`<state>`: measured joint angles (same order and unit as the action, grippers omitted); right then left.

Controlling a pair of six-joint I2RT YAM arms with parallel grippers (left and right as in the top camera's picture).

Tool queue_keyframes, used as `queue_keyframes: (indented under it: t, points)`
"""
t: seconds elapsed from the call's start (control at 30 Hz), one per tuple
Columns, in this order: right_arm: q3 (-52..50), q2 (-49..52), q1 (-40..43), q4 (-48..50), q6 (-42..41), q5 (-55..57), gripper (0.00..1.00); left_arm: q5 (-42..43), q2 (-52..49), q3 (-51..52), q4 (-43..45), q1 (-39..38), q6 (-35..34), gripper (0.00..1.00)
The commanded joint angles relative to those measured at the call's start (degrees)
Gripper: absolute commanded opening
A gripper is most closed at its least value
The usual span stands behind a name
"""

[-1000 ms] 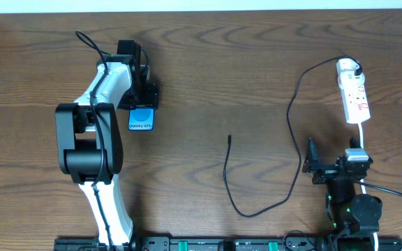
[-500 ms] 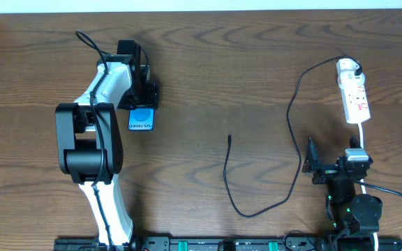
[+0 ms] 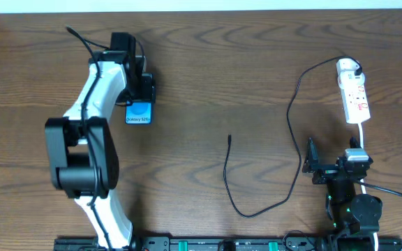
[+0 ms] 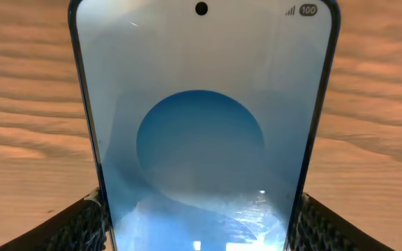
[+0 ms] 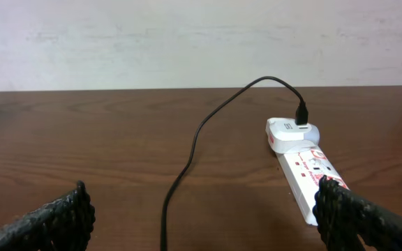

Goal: Plug charger to phone and switch on socket
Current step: 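Lift the phone and tilt it upright with the left gripper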

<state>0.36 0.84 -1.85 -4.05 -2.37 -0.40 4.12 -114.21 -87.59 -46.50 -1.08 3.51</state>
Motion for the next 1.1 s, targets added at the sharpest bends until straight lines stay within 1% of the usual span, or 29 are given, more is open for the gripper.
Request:
queue_keyframes:
  t: [0.0, 0.23, 0.37, 0.4, 0.47, 0.6, 0.67, 0.7, 0.77, 0.9, 0.93, 1.07]
  points:
    - [-0.04, -0.50, -0.50, -0.26, -0.35, 0.26, 0.99, -0.11, 3.96, -0.42, -0.61, -0.02, 0.55, 0.07]
    - [-0.04, -0.50, -0.50, -0.26, -0.35, 0.24, 0.99, -0.07, 9.18, -0.42, -2.73, -0.02, 0.15, 0.07]
    - [-0.04, -0.50, -0.50, -0.26, -0.35, 0.24, 0.99, 0.26, 11.21, -0.42, -4.85, -0.02, -4.90, 0.08]
    - [-0.04, -0.50, -0.50, -0.26, -0.35, 0.24, 0.99, 1.66, 11.47, -0.42, -5.57, -0.02, -5.88, 0.07]
    - [-0.04, -0.50, -0.50, -0.26, -0.35, 0.24, 0.99, 6.62, 11.67, -0.42, -7.10, -0.02, -6.49, 0.08]
    - [-0.04, -0.50, -0.50, -0.26, -0.35, 0.24, 0.99, 19.65, 11.67, -0.39, -9.92, -0.02, -7.50, 0.08]
    - [-0.04, -0.50, -0.50, -0.26, -0.35, 0.24, 0.99, 26.45, 11.67, -0.39, -10.58, -0.02, -10.16, 0.07]
    - [-0.04, -0.50, -0.50, -0.26, -0.33, 0.26, 0.99, 29.90, 11.67, -0.39, -10.80, -0.02, -12.52, 0.07]
    - [-0.04, -0.50, -0.50, -0.26, -0.35, 0.24, 0.99, 36.87, 11.67, -0.39, -11.21, -0.02, -20.13, 0.07]
    - [-0.04, -0.50, -0.50, -0.26, -0.35, 0.24, 0.99, 45.38, 11.67, -0.39, -12.90, -0.02, -33.79, 0.07]
    - [-0.04, -0.50, -0.50, -0.26, -0.33, 0.24, 0.99, 47.45, 11.67, -0.39, -13.31, -0.02, -36.15, 0.07]
    - [-0.04, -0.50, -0.50, -0.26, -0.35, 0.24, 0.99, 57.27, 11.67, -0.39, -13.44, -0.02, -41.33, 0.07]
